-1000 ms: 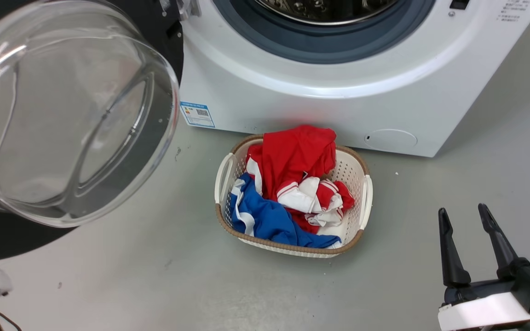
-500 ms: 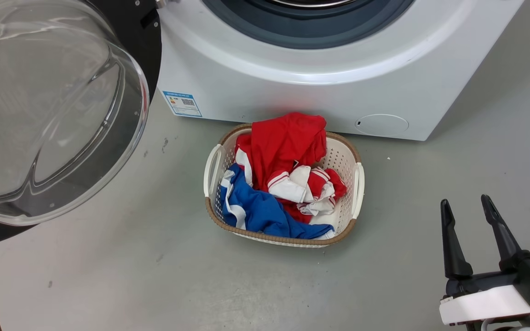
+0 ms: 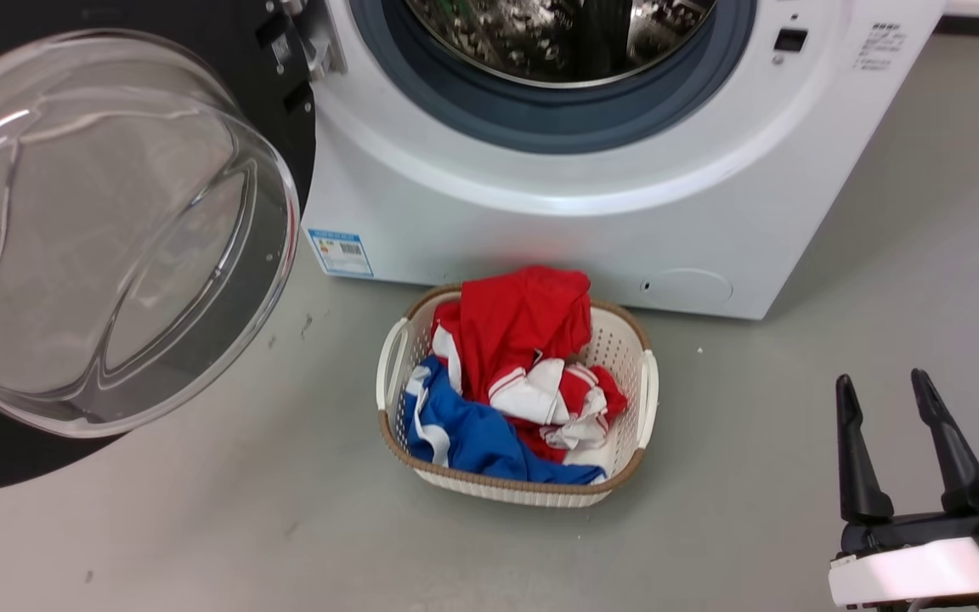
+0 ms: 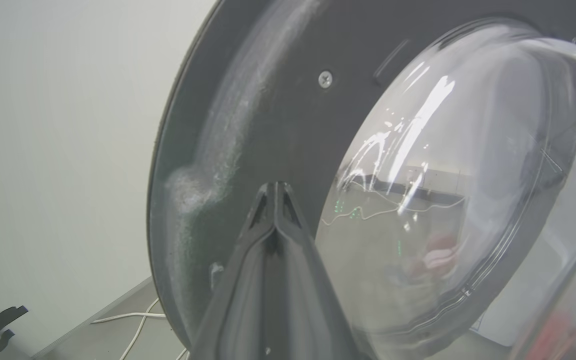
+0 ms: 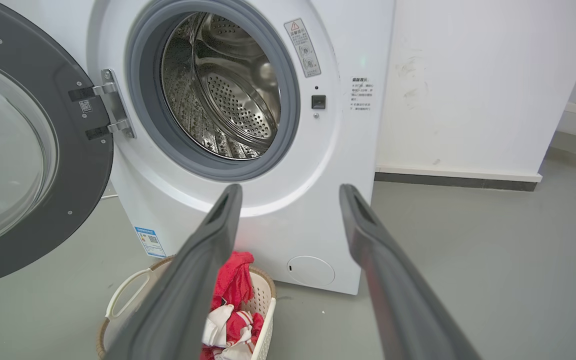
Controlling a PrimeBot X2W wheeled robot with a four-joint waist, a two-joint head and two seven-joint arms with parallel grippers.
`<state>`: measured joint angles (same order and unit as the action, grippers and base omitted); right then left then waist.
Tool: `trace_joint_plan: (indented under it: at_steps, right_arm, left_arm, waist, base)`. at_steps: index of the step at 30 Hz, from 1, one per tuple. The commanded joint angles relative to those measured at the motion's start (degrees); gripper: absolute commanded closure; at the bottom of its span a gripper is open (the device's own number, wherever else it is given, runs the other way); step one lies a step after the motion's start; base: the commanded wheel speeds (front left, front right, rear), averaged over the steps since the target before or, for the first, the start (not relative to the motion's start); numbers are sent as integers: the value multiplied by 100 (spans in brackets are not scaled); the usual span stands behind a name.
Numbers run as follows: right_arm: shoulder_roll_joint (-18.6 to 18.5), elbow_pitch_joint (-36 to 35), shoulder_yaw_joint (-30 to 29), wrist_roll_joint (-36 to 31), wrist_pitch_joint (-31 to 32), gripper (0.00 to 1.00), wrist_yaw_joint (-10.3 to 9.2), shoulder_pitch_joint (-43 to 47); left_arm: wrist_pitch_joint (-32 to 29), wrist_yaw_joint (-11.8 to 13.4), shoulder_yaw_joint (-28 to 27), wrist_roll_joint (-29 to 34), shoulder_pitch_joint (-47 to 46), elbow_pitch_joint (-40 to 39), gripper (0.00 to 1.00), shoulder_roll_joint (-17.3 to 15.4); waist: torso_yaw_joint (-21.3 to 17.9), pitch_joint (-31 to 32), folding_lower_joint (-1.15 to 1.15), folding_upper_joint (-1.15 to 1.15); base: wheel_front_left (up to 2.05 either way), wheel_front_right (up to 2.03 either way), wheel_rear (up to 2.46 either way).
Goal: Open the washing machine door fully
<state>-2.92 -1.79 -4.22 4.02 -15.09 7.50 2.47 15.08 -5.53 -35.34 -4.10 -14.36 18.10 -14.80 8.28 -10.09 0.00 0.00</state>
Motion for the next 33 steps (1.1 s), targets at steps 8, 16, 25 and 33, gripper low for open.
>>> trace_joint_plan:
  at_steps: [8,16,25,33]
  right_arm:
    - [8,-282,-96,12,-10,0,-1,200]
    - [8,-417,-72,-39,-10,0,-1,386]
    - [8,-557,-97,-47,-10,0,-1,511]
    - [8,-612,-63,-35,-10,0,-1,587]
  left_arm:
    - [13,-107,604,353,310,-1080,100,275]
    - [13,-79,1509,691,755,-2088,100,719]
    - [13,36,2441,798,1333,-2435,100,1081]
    - [13,153,3152,515,1573,-2032,100,1167]
  waist:
    - [-112,468,0,0]
    - [-262,773,0,0]
    - [-450,847,0,0]
    - [-578,848,0,0]
  base:
    - [0,0,0]
    - [0,0,0]
    - [0,0,0]
    - [0,0,0]
